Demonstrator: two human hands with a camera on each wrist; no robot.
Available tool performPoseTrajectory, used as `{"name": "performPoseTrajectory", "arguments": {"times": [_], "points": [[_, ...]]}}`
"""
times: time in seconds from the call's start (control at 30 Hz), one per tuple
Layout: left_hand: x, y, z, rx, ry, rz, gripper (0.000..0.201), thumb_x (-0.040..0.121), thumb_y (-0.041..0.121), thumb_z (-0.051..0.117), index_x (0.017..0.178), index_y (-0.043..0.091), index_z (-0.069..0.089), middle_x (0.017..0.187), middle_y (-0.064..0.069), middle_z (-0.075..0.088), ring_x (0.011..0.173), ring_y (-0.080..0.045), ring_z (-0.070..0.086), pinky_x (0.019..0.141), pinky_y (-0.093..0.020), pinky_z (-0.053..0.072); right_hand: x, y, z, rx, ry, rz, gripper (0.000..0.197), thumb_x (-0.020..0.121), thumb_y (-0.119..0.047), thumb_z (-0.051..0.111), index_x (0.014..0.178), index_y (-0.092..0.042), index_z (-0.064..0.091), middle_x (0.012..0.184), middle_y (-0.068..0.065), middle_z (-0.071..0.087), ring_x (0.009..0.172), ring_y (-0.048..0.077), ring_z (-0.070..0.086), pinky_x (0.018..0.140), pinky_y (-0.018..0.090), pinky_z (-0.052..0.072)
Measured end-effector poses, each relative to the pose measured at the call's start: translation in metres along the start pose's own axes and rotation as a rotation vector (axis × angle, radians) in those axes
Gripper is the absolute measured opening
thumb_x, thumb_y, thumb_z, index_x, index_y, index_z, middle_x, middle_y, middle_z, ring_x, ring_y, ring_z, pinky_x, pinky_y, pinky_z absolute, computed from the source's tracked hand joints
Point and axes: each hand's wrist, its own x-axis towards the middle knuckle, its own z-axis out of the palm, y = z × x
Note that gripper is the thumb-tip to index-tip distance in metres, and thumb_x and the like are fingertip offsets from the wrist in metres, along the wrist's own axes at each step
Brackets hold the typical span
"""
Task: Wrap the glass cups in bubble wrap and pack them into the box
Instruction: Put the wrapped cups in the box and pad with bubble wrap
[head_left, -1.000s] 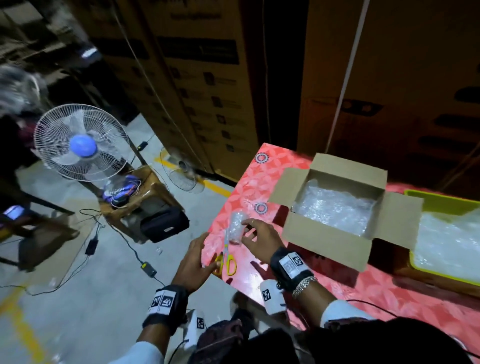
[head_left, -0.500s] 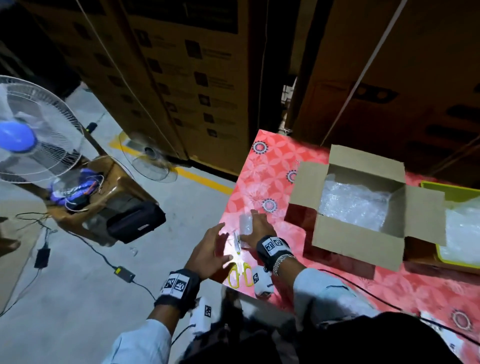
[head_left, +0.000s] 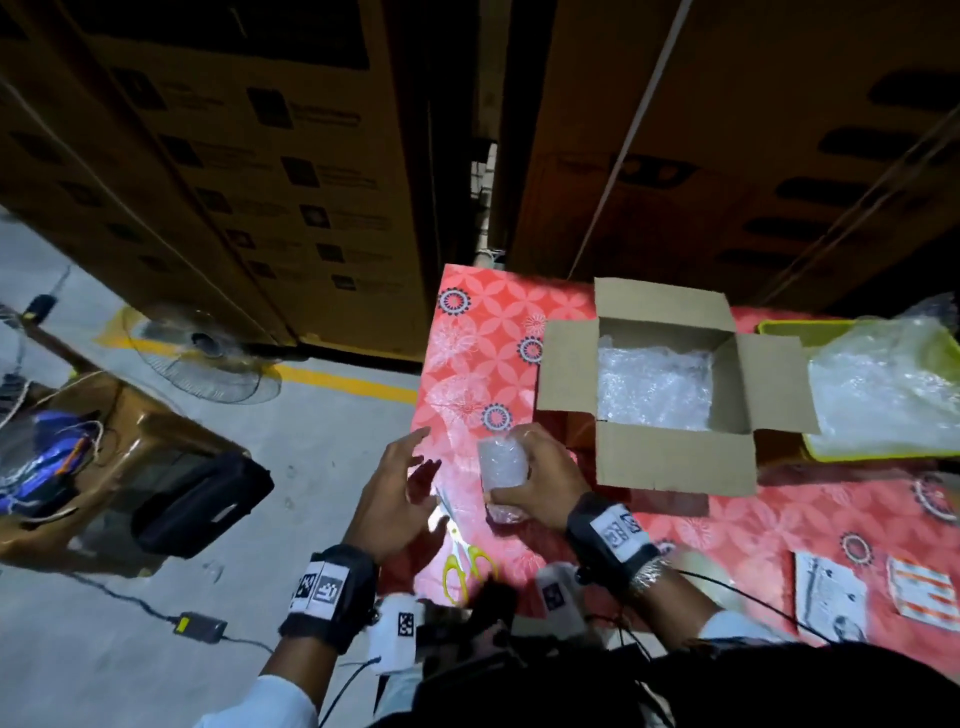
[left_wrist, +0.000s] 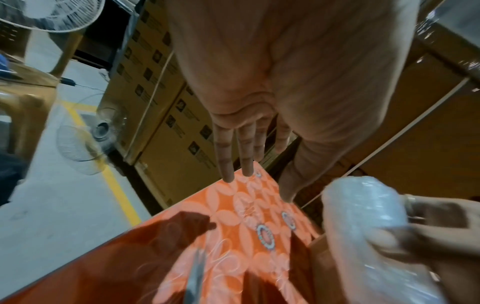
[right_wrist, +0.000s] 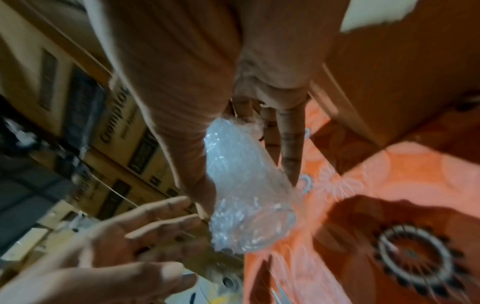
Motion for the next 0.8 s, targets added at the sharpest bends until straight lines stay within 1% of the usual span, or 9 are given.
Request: {"name": "performPoseTrajectory", "arguments": {"times": [0.1, 0.17, 0.27, 0.33, 0.47, 0.6, 0.67, 0.73, 0.8], "points": [[0.02, 0.024, -0.002, -0.004, -0.017, 0.058, 0.085, 0.085, 0.004, 0.079, 0.149, 0.043, 0.038, 0.145, 0.015, 0.044, 0.128, -0.008, 0.054, 0.092, -0.027, 0.051, -0.029, -0.004, -0.045, 0.108, 0.09, -0.037, 0.065, 0.057, -0.034, 0.097, 0.109, -0.014, 0.063, 0.113, -0.002, 0.055, 0.101, 0.02, 0.059, 0.084, 0.031, 0.052], [0.035, 0.045, 0.004, -0.019, -0.041, 0.101, 0.082, 0.085, 0.011, 0.082, 0.15, 0.04, 0.04, 0.145, 0.014, 0.045, 0.128, -0.009, 0.054, 0.093, -0.03, 0.051, -0.042, -0.004, -0.078, 0.146, 0.14, -0.033, 0.066, 0.057, -0.036, 0.098, 0.11, -0.018, 0.061, 0.113, -0.005, 0.055, 0.102, 0.019, 0.06, 0.085, 0.031, 0.054], [0.055, 0.078, 0.031, -0.015, -0.111, 0.182, 0.085, 0.082, 0.024, 0.088, 0.15, 0.037, 0.041, 0.147, 0.011, 0.045, 0.132, -0.012, 0.051, 0.101, -0.036, 0.05, -0.051, 0.002, -0.13, 0.136, 0.233, -0.01, 0.063, 0.063, -0.022, 0.098, 0.112, -0.023, 0.057, 0.115, -0.006, 0.054, 0.102, 0.017, 0.059, 0.087, 0.034, 0.056], [0.065, 0.097, 0.049, -0.008, -0.151, 0.211, 0.091, 0.078, 0.032, 0.091, 0.152, 0.036, 0.039, 0.149, 0.011, 0.043, 0.136, -0.011, 0.047, 0.106, -0.038, 0.047, -0.045, 0.012, -0.155, 0.073, 0.303, 0.013, 0.061, 0.064, -0.019, 0.097, 0.112, -0.017, 0.059, 0.117, -0.002, 0.054, 0.101, 0.019, 0.058, 0.088, 0.037, 0.055], [0.082, 0.143, 0.094, 0.001, -0.174, 0.258, 0.107, 0.069, 0.037, 0.096, 0.156, 0.028, 0.033, 0.152, 0.005, 0.037, 0.136, -0.01, 0.042, 0.112, -0.034, 0.042, -0.026, 0.049, -0.198, -0.077, 0.386, 0.042, 0.057, 0.066, -0.027, 0.096, 0.109, -0.01, 0.062, 0.114, 0.002, 0.054, 0.101, 0.022, 0.058, 0.087, 0.036, 0.052], [0.096, 0.176, 0.127, 0.119, -0.098, 0.26, 0.117, 0.063, 0.04, 0.098, 0.157, 0.021, 0.03, 0.158, 0.0, 0.033, 0.144, -0.019, 0.037, 0.119, -0.042, 0.037, 0.0, 0.079, -0.228, -0.136, 0.35, 0.054, 0.053, 0.073, -0.035, 0.091, 0.106, -0.01, 0.058, 0.112, 0.001, 0.05, 0.097, 0.02, 0.052, 0.081, 0.033, 0.045], [0.104, 0.183, 0.14, 0.183, -0.049, 0.199, 0.125, 0.059, 0.045, 0.099, 0.157, 0.019, 0.027, 0.163, -0.003, 0.03, 0.149, -0.024, 0.032, 0.121, -0.045, 0.033, 0.018, 0.089, -0.236, -0.15, 0.298, 0.075, 0.054, 0.078, -0.034, 0.087, 0.114, -0.009, 0.057, 0.116, 0.002, 0.047, 0.101, 0.018, 0.049, 0.085, 0.029, 0.042], [0.108, 0.187, 0.151, 0.248, -0.019, 0.128, 0.131, 0.055, 0.051, 0.099, 0.158, 0.016, 0.026, 0.165, -0.005, 0.028, 0.151, -0.027, 0.029, 0.122, -0.046, 0.031, 0.044, 0.097, -0.237, -0.199, 0.229, 0.087, 0.056, 0.08, -0.036, 0.086, 0.119, -0.008, 0.056, 0.119, 0.003, 0.048, 0.104, 0.019, 0.049, 0.091, 0.029, 0.043], [0.109, 0.19, 0.163, 0.266, 0.002, 0.091, 0.13, 0.052, 0.054, 0.098, 0.156, 0.015, 0.029, 0.16, -0.006, 0.036, 0.146, -0.029, 0.037, 0.118, -0.044, 0.036, 0.07, 0.108, -0.235, -0.238, 0.14, 0.129, 0.059, 0.078, -0.041, 0.086, 0.117, -0.007, 0.059, 0.12, 0.008, 0.056, 0.106, 0.025, 0.058, 0.091, 0.035, 0.052]]}}
